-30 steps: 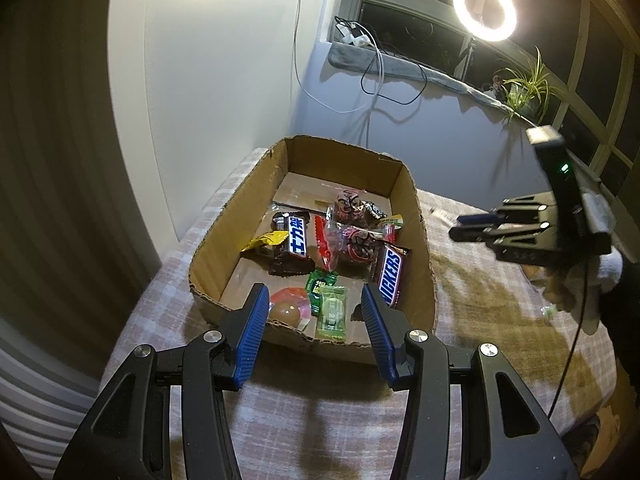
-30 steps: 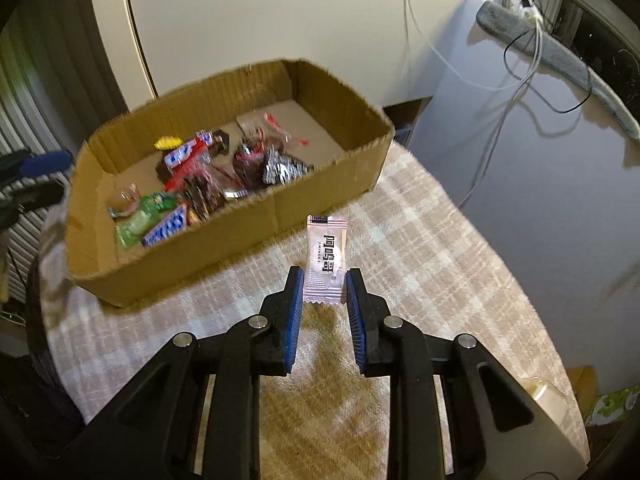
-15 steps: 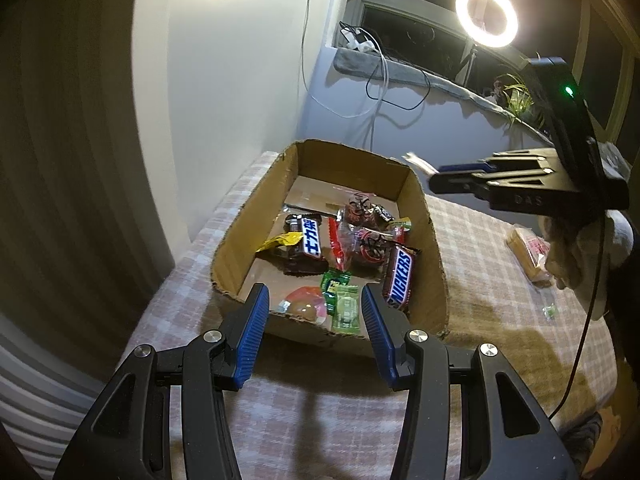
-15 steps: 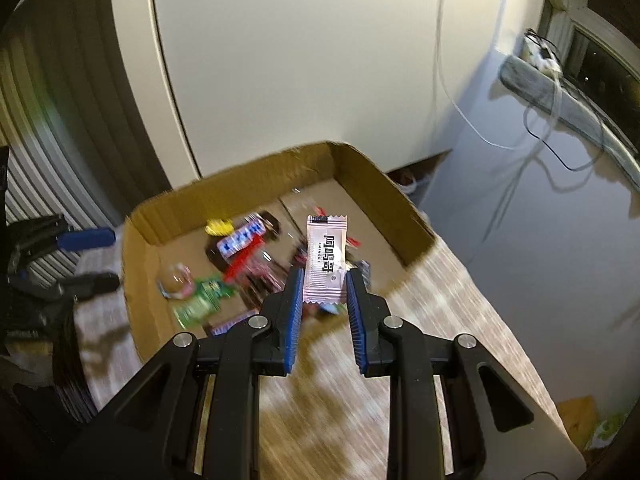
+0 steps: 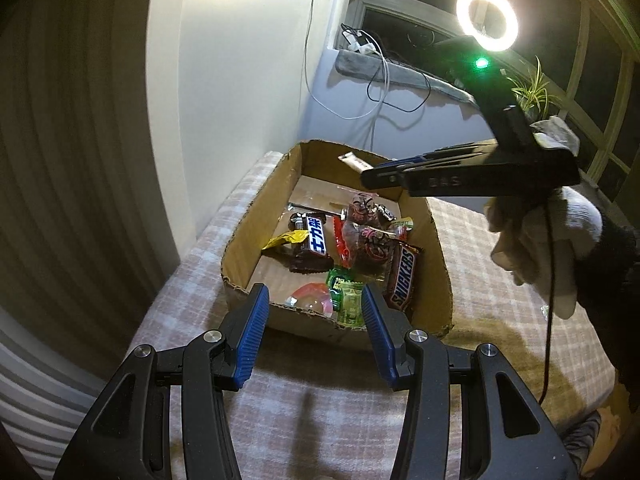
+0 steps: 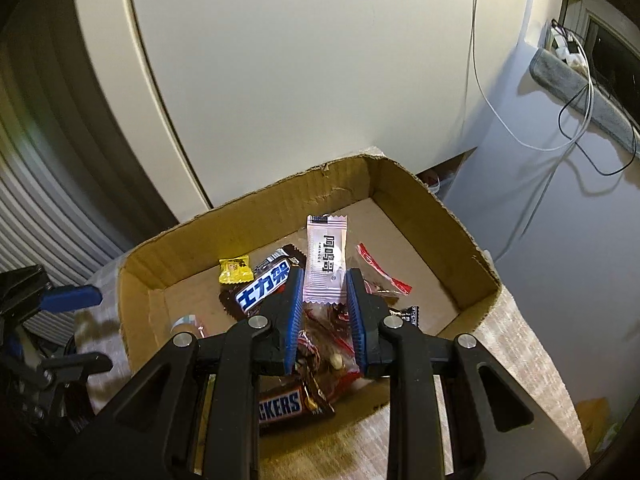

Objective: Organize snacks
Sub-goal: 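Carry the pink-white candy over the box with the right gripper, then open the right gripper to drop the pink-white candy into the box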

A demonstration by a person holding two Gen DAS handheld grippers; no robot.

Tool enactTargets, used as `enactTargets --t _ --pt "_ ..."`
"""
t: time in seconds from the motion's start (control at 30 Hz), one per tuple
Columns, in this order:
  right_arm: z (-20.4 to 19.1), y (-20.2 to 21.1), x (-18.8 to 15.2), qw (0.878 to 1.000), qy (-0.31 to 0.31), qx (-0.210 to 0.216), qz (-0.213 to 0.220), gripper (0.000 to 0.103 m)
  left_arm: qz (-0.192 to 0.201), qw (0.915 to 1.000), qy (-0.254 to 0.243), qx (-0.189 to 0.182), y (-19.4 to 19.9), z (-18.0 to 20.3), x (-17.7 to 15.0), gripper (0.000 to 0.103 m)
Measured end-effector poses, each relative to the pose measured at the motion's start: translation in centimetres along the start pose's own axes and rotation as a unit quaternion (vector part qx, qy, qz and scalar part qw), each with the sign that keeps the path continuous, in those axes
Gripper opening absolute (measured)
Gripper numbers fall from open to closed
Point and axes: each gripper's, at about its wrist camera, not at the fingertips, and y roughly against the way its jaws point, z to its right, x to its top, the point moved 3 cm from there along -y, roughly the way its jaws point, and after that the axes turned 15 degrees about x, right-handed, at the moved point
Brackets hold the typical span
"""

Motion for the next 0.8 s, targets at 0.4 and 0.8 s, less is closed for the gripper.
enactTargets --t 0.4,0.8 --pt "0.9 -1.0 0.0 1.0 -0.015 -0.006 0.002 0.022 0.001 1.0 0.0 -0.002 -0.2 0.2 0.1 0.047" --pt "0.8 0.7 -0.3 0.999 -0.016 -0.021 0.026 0.071 0.002 1.0 -0.005 -0.001 0.0 1.0 0.2 0.047"
